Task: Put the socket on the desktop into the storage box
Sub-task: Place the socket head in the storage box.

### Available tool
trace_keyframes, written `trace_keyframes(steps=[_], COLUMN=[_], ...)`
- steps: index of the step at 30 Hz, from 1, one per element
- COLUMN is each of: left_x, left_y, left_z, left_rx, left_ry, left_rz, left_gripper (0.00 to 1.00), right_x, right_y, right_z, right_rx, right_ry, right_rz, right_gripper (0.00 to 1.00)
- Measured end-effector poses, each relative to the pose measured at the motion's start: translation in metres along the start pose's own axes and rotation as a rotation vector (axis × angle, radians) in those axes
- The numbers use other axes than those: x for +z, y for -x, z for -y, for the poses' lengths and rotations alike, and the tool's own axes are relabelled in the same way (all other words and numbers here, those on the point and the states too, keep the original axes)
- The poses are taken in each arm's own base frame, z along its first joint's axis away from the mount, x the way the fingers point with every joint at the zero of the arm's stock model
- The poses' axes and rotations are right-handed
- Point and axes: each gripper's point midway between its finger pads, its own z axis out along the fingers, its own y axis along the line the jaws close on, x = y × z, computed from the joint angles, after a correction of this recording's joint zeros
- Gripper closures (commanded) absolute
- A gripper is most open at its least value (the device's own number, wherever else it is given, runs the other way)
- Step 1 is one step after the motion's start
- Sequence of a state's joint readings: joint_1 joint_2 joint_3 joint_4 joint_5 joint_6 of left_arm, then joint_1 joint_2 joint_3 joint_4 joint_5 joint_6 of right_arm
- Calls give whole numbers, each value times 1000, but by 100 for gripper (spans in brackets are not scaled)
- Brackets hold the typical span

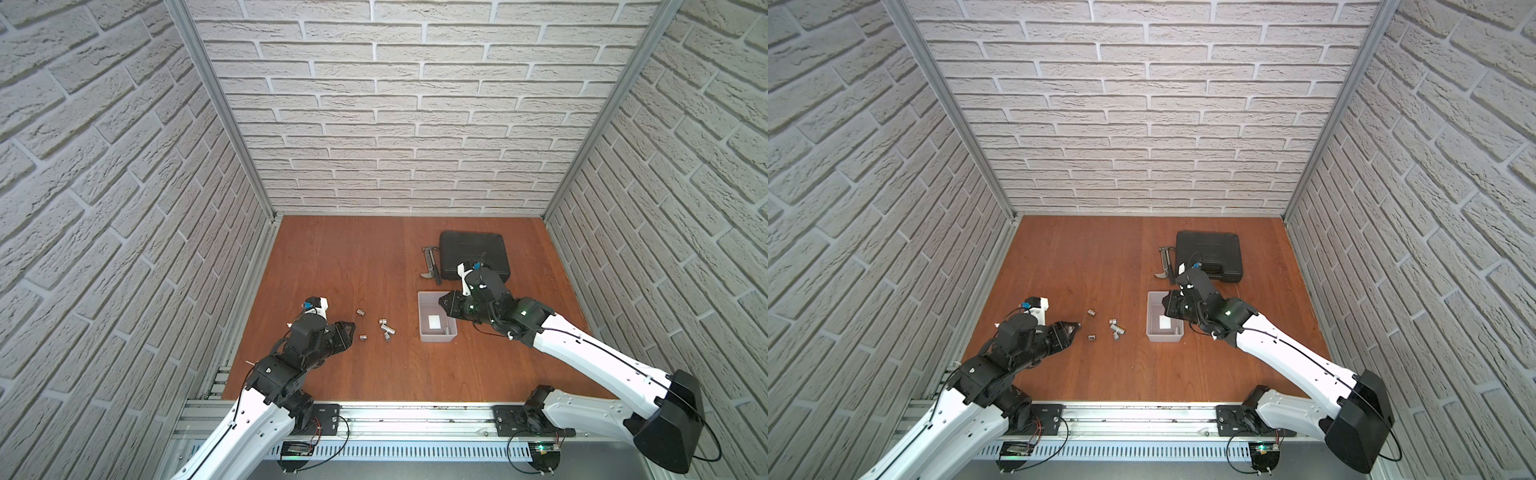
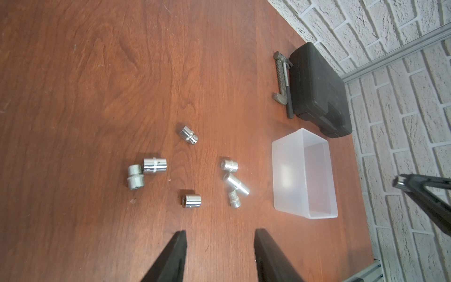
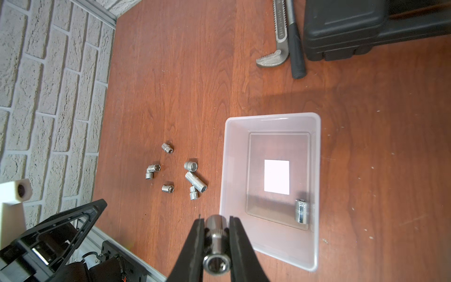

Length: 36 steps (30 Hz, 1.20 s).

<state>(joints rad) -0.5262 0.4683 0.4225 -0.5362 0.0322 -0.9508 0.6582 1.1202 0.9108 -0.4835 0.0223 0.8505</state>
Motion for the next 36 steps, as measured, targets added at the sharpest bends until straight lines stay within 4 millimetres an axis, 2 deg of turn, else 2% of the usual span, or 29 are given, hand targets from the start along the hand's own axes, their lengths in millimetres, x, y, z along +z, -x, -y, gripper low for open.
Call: trace_keyframes(steps=[4, 8, 12, 19, 24, 31, 36], left_x=[7, 21, 32, 42, 41, 28, 31], left_y=[-5, -10, -13, -6, -6, 1, -3], left_z=[-5, -8, -10, -5, -3, -1, -6], left_rx=[-14, -3, 8, 8, -3, -16, -18], left_ry=[20, 54, 76, 70, 64, 43, 66], left_rz=[-21, -70, -100, -93, -88, -42, -61], left_gripper=[47, 46, 45, 47, 47, 45, 46], right_x=[-5, -1, 12, 37, 46, 46, 48], right_y=[0, -4, -10, -11, -14, -13, -11], right_z=[8, 14, 25, 29, 26, 19, 21], right_rx=[8, 9, -1, 5, 17, 12, 17], right_ry=[-23, -34, -69, -69, -37, 3, 6], right_rz=[-3, -9, -39, -88, -129, -133, -125], right_gripper=[98, 98, 98, 98, 98, 98, 98])
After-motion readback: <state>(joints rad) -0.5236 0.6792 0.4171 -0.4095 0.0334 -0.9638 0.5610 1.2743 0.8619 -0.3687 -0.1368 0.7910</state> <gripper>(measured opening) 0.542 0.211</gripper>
